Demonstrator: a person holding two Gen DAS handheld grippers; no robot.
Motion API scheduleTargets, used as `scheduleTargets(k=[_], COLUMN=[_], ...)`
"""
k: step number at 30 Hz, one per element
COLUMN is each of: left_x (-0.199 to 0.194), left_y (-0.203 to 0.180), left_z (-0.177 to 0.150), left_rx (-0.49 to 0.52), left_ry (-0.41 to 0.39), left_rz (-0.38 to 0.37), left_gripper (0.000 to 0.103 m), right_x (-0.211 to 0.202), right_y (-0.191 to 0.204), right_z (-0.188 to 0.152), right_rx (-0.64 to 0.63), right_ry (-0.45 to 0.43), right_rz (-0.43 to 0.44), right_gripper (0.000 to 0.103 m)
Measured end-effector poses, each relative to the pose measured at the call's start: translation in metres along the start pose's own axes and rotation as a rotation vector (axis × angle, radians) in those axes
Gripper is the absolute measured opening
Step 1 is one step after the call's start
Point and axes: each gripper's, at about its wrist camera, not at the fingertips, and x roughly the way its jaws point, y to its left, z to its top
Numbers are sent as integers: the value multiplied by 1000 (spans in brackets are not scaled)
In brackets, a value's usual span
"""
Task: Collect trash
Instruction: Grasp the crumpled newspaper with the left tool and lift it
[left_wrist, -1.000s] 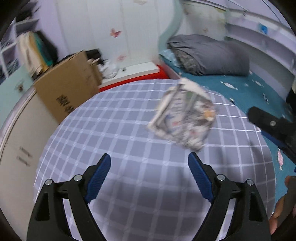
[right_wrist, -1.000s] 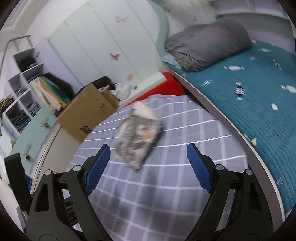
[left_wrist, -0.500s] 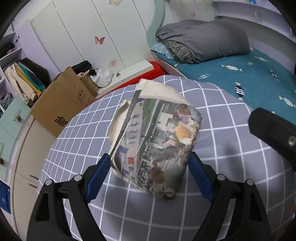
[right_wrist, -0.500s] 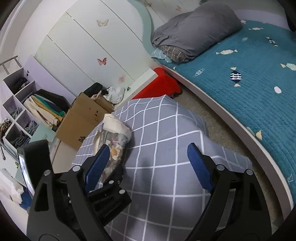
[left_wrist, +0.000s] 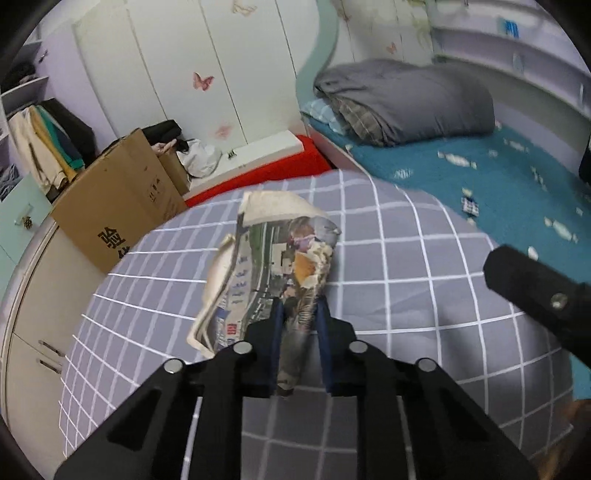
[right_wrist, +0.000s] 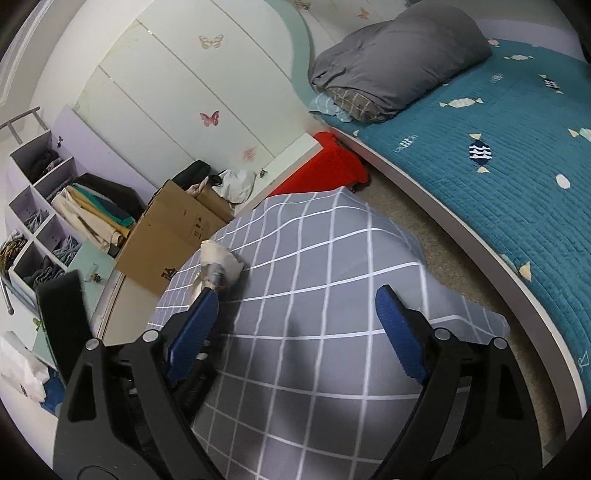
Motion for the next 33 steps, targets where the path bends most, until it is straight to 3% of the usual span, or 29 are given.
scheduleTargets(k=[4,10,15,20,28,33], left_x=[-23,-48,-58,-66,-51,-23], left_y=[30,91,132,161,220,248], left_z=[1,-8,-27,-53,-104,-134], left_rx=[-61,-218,-320,-366,-488,-600], left_ry=[-45,-63,-53,-53,-2,72], left_rz=[-14,-101,-209,-248,-285,-365], left_gripper=[10,6,5,4,6,9], right_x=[0,0,4,14,46,68], right_y=[12,34,53,90,146,172], right_z=[-1,-7,-17,-37,-81,-106], right_rx=[-24,-61,-82,-136,-144,-149], right_ry=[15,30,57,110,233,267], right_rz=[11,23,36,73,159,144], right_gripper=[86,86,86,86,86,86])
